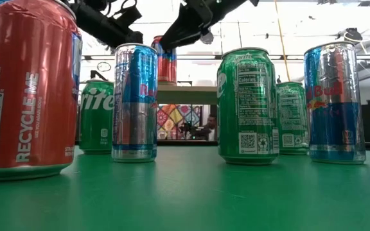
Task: Place canned beverage on shelf
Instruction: Adjust the red soda cans on the shelf
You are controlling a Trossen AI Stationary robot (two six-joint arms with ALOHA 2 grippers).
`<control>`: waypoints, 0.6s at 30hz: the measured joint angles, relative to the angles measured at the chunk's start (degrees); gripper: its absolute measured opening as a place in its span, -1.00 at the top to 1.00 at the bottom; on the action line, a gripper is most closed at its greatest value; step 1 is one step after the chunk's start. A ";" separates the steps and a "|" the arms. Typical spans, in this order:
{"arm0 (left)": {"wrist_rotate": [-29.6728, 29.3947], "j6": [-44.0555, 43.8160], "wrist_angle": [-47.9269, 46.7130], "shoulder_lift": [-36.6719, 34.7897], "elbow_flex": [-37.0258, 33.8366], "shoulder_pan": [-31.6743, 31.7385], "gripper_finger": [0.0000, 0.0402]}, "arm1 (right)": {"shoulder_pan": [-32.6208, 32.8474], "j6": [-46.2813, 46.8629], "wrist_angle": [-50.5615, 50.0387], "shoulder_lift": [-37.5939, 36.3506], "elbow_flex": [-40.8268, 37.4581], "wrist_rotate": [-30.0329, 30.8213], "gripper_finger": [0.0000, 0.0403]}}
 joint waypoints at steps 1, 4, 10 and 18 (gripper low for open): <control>-0.02 -0.49 -0.01 -0.47 0.00 -0.14 0.34 | -0.32 0.00 -0.05 0.02 0.00 0.00 -0.78; -0.02 -0.62 -0.29 -0.77 0.00 -0.15 0.35 | -1.12 -0.01 -0.12 0.07 0.00 -0.34 -0.78; 2.00 -0.61 -0.41 0.50 0.00 2.81 0.35 | -1.44 -0.12 -0.08 0.04 0.00 -0.55 -0.78; 6.22 -0.59 1.05 2.08 0.00 5.27 0.35 | -1.44 -0.28 -0.06 0.04 0.00 -0.59 -0.78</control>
